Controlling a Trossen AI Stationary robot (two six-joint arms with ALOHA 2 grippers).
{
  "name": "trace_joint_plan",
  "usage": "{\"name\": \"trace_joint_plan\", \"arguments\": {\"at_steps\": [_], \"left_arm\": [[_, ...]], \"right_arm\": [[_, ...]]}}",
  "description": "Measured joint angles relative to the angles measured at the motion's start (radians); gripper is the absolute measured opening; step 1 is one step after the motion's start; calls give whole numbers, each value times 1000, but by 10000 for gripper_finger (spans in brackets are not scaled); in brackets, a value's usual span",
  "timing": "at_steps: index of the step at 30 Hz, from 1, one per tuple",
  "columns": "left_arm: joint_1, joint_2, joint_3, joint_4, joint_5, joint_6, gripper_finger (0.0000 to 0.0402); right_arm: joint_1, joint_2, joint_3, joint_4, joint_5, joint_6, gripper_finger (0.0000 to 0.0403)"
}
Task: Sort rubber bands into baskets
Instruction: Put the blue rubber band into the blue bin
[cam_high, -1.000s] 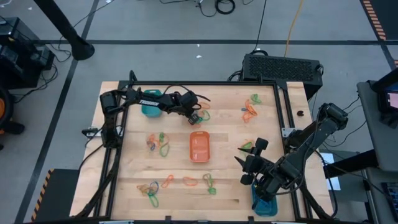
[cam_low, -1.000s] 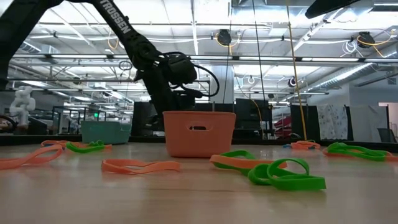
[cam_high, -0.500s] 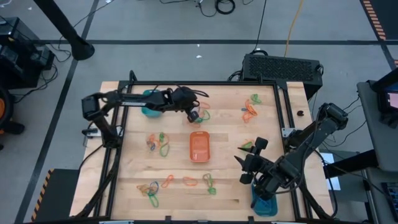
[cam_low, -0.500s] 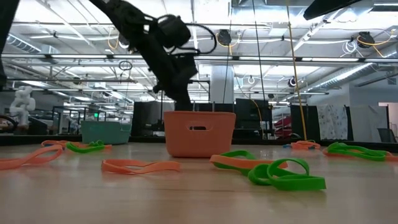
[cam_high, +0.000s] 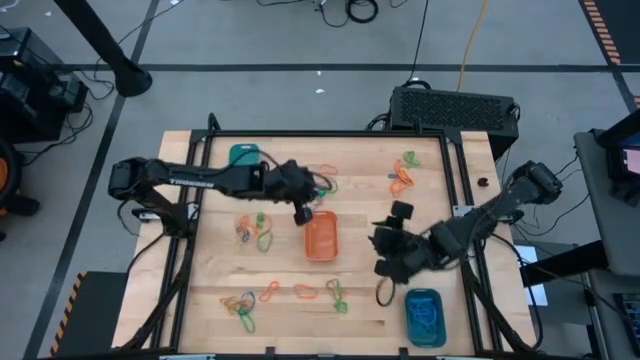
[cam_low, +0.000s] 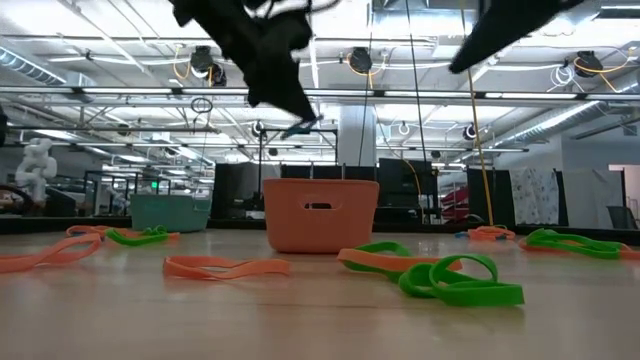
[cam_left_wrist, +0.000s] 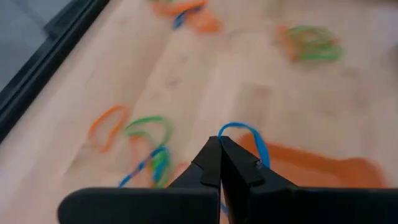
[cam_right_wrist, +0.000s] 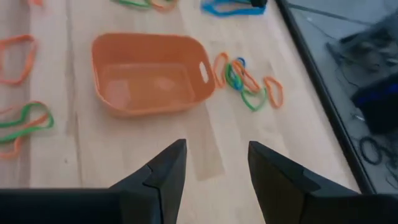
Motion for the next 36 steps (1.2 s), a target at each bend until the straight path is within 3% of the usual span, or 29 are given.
{"name": "trace_joint_plan", "arguments": {"at_steps": [6,12,23,36], "left_arm": [[-117,-40,-39,97,-44,-22,2],[-190,-36,-40,116,-106,-30,2],[-208,-36,-41,126,-130,-42,2],[-208,-36,-41,87,-130,-46,2]], "right_arm": [[-176,-70,-54,374,-268,-341,164],[-278,-61,-192,815,-500,-399,164],[-325,68,-240,1046,-514,-364,164],[-348,91,-240,981,-462,-358,164]]}}
